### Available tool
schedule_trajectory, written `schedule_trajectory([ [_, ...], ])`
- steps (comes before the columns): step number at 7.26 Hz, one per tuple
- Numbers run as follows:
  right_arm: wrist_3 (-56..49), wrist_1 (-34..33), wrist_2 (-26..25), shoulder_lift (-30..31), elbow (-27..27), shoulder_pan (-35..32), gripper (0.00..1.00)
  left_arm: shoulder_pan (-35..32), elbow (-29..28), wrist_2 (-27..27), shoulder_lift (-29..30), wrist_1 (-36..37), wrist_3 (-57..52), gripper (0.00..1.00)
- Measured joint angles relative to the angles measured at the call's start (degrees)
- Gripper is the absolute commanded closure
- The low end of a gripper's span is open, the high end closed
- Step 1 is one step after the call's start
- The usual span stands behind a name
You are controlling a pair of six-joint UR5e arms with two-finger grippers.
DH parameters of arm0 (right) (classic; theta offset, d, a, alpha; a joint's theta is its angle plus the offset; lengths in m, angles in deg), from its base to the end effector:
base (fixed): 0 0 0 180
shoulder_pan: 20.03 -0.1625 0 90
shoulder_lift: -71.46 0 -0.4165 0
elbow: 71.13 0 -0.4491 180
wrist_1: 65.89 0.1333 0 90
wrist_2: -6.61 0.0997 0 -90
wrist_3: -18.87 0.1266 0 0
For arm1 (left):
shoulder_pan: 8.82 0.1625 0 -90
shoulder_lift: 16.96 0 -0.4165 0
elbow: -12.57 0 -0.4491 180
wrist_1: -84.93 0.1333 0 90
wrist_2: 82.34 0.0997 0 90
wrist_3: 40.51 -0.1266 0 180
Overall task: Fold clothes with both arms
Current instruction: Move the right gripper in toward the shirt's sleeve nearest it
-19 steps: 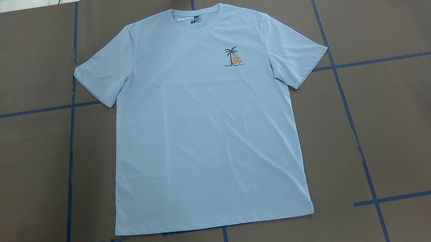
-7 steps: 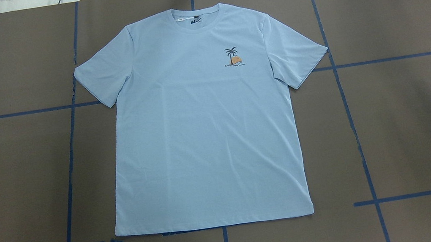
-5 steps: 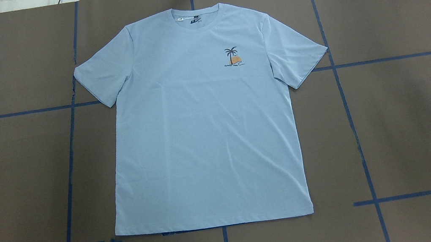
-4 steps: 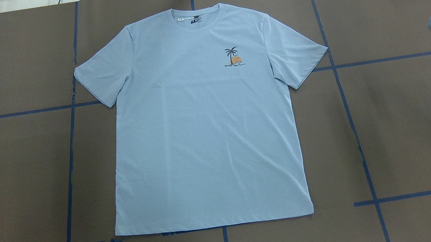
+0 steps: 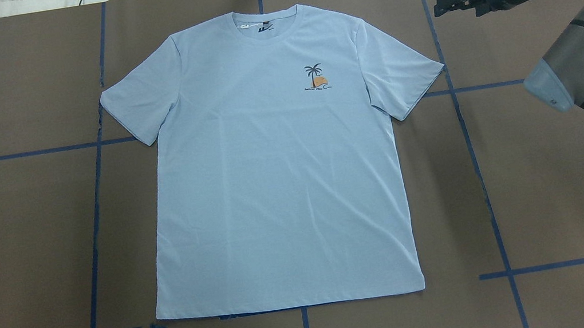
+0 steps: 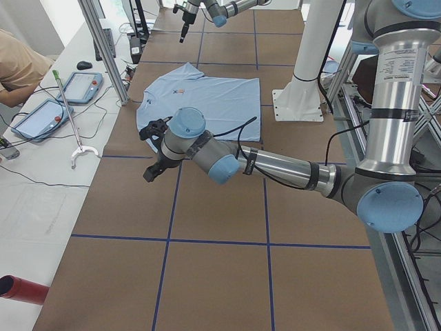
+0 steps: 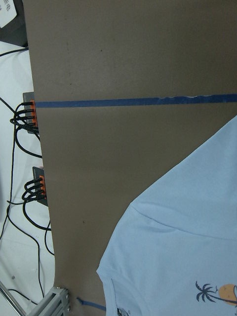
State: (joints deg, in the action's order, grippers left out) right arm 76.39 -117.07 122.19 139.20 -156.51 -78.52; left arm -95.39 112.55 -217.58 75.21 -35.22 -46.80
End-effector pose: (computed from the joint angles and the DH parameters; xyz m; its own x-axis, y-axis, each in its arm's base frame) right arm -0.3176 -0.6686 0.3919 0.5555 -0.0205 0.8312 -0.3350 0.9095 0.2463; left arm -0.0081 -0.5901 0.4830 0.6654 0.5969 -0.4483 -0.1179 0.6770 0.7265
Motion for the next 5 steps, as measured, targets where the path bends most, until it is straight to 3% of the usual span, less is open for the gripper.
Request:
schedule_trajectory([
  [2,-2.6,-3.2,-6.4,0.0,0.8,4.6,0.13,0.0,0.0,0.0,-0.1,0.0,0.0,0.00],
  [4,-3.2,-3.7,-9.6,-0.1,3.4,7.8,0.32,0.0,0.0,0.0,-0.3,0.0,-0.1,0.00],
  [5,-3.2,-3.8,-10.7,0.0,4.6,8.6,0.34,0.0,0.1,0.0,-0.4,0.0,-0.1,0.00],
])
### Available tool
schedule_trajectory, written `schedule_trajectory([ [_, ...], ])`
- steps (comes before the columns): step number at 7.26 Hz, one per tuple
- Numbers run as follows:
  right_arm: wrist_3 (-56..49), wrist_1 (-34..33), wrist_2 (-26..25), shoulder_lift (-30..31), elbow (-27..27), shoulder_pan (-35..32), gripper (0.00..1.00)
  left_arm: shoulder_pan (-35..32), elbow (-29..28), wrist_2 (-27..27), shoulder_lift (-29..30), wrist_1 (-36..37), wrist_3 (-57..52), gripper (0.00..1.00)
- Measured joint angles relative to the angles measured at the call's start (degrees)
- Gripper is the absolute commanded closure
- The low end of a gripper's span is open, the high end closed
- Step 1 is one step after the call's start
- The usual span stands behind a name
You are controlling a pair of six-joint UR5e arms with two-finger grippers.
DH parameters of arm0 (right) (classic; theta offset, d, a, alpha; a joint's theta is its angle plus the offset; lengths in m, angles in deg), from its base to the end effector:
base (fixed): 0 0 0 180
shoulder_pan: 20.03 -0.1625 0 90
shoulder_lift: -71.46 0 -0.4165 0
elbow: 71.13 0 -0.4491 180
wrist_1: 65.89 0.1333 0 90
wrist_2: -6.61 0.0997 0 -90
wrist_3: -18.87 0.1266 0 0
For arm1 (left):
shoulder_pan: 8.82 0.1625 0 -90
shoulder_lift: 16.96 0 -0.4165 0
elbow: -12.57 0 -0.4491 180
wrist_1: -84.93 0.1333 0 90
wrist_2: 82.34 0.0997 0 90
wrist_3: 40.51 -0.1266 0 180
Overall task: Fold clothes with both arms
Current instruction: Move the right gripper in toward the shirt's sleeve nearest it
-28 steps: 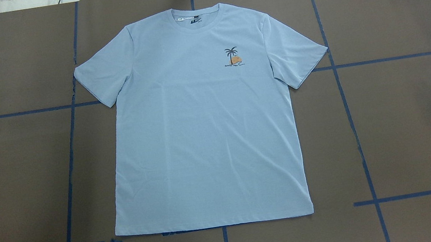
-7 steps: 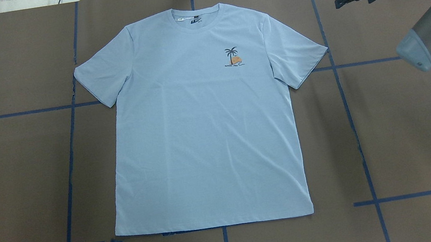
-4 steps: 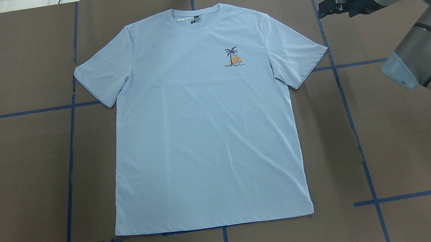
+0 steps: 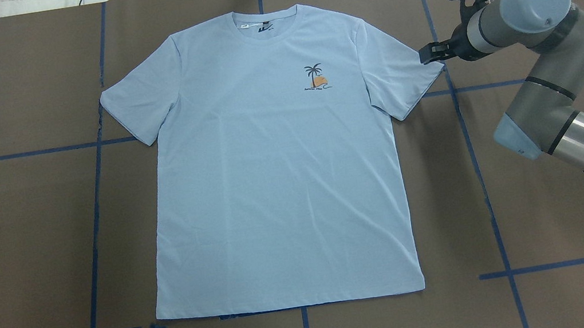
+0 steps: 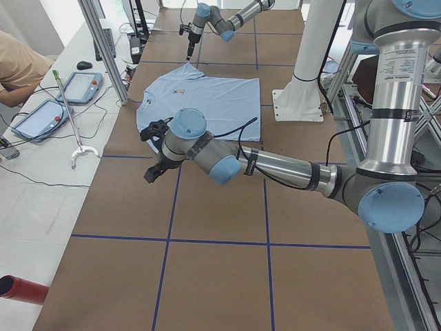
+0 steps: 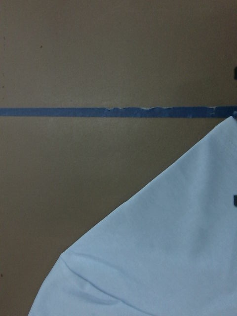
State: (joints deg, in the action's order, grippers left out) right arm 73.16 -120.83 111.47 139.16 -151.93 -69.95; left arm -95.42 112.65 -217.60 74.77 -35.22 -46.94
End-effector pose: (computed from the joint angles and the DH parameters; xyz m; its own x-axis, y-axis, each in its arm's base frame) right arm -0.4078 -0.6412 0.4534 0.7086 -0.0341 0.7048 -0.2499 0.9219 0.2959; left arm -0.0086 -0.5874 0.4865 0.6653 0.5957 -0.4500 -0.1194 0.6799 0.7236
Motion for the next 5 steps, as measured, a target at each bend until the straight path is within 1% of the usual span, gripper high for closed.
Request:
schedule_trajectory([
  [1,0.0,0.0,-0.5,0.1,0.7,0.2,0.42,0.0,0.1,0.0,-0.2,-0.2,0.0,0.00],
  [5,0.5,0.0,-0.9,-0.5,2.1,0.6,0.46,-0.1,0.2,-0.1,-0.8,-1.2,-0.2,0.00],
])
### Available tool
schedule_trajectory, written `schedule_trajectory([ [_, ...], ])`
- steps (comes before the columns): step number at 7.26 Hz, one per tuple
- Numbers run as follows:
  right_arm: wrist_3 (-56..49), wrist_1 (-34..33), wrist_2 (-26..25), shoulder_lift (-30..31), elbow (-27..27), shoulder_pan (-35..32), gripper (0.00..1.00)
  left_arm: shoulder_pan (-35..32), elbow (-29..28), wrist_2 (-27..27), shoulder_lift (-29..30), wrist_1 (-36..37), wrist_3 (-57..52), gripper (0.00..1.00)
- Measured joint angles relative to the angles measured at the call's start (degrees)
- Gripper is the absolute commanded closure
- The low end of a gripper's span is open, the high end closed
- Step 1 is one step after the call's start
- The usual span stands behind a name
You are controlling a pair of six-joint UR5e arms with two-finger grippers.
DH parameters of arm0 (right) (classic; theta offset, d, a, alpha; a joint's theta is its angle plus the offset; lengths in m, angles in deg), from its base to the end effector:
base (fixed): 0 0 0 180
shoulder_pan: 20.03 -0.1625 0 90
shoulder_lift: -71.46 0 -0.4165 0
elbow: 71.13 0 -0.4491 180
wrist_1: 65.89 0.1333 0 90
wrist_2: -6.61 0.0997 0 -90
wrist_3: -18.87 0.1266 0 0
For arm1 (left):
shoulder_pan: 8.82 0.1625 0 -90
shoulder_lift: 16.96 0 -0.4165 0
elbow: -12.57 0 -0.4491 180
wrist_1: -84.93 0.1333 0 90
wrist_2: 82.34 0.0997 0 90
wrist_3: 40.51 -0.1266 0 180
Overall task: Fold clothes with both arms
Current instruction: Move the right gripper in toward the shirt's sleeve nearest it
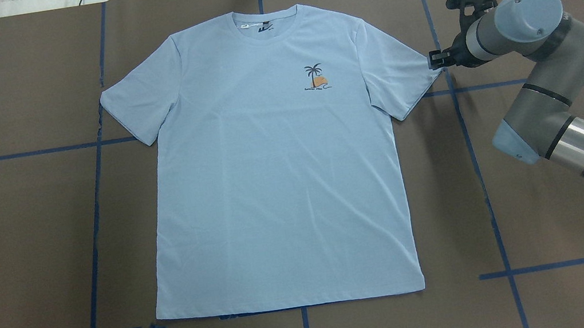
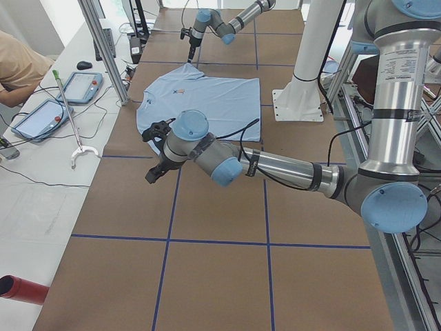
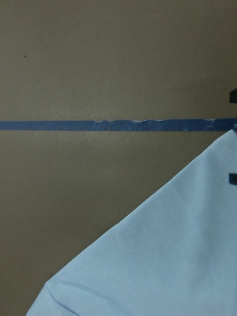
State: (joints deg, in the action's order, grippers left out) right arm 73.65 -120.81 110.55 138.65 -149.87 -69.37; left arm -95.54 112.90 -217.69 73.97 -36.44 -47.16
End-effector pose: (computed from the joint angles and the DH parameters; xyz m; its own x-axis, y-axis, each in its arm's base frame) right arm -0.4167 -0.6429 0.4684 0.7243 -0.0157 0.6893 -0.2502 0.9256 0.2841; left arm -0.0099 -0.5823 0.4892 0.6646 0.6028 -0.4415 -0.1199 0.6692 0.7333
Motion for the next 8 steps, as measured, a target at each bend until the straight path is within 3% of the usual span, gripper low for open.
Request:
schedule_trajectory([
  [5,0.0,0.1,-0.1,-2.4,3.4,0.2,0.58,0.0,0.1,0.0,-0.1,-0.8,0.1,0.00],
  [6,0.0,0.1,-0.1,-2.6,3.8,0.1,0.71,0.0,0.1,0.0,-0.1,-0.8,0.2,0.00],
  [7,-0.1,0.1,-0.1,-2.6,3.9,0.1,0.94,0.0,0.1,0.0,-0.1,-0.7,0.2,0.00],
  [8,-0.2,0.1,0.0,-2.6,3.9,0.2,1.00,0.0,0.1,0.0,-0.1,-0.7,0.2,0.00],
])
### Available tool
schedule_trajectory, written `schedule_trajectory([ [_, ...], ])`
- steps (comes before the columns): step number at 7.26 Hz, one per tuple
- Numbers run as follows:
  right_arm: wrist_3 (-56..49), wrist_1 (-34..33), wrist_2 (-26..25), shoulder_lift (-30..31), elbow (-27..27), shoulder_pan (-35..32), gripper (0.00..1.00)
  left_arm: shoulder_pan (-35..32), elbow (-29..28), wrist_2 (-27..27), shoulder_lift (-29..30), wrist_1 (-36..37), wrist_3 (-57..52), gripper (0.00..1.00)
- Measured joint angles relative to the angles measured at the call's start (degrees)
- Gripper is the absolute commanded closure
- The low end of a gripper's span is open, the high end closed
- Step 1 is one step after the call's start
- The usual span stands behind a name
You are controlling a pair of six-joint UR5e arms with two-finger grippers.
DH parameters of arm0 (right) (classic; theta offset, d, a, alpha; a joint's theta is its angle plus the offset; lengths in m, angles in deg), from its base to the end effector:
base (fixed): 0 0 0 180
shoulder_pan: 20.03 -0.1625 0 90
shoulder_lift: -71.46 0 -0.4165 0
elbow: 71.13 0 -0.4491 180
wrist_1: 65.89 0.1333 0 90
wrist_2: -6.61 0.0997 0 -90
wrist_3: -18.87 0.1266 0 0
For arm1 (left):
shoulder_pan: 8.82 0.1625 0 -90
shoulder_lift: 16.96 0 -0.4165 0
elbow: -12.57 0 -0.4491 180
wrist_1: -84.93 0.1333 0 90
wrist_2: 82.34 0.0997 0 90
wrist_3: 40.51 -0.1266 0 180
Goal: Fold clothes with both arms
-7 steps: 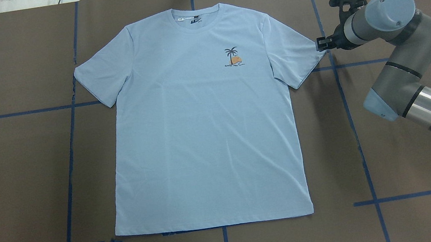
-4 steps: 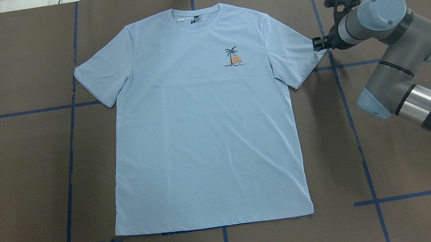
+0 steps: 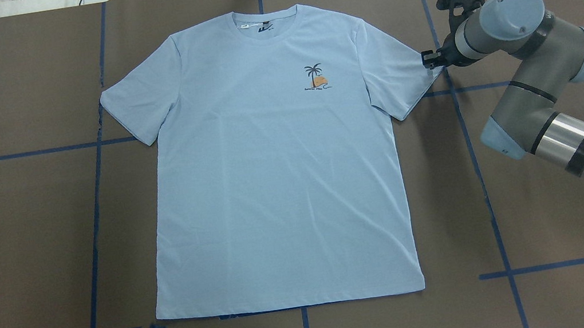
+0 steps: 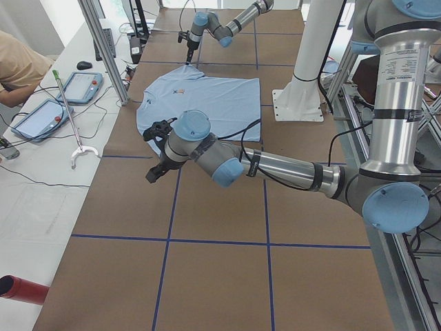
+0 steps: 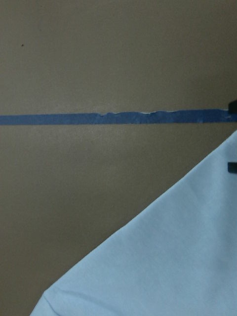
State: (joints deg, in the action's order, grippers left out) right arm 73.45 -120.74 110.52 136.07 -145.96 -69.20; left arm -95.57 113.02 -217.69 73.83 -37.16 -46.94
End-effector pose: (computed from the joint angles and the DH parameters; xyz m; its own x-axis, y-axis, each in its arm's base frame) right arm -0.4309 -0.6560 0.4745 0.7352 -0.0097 0.6778 -0.2412 0.9308 0.2748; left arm -0.0103 -0.5813 0.4877 0.6651 0.6052 -0.4374 -0.1165 0.6626 0.7398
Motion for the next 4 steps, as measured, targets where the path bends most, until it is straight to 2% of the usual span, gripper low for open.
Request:
schedule_trajectory([
  [4,-0.1,-0.6,-0.4,-0.6,-1.4,0.1,1.00,0.0,0.1,0.0,0.0,-0.1,0.0,0.00],
])
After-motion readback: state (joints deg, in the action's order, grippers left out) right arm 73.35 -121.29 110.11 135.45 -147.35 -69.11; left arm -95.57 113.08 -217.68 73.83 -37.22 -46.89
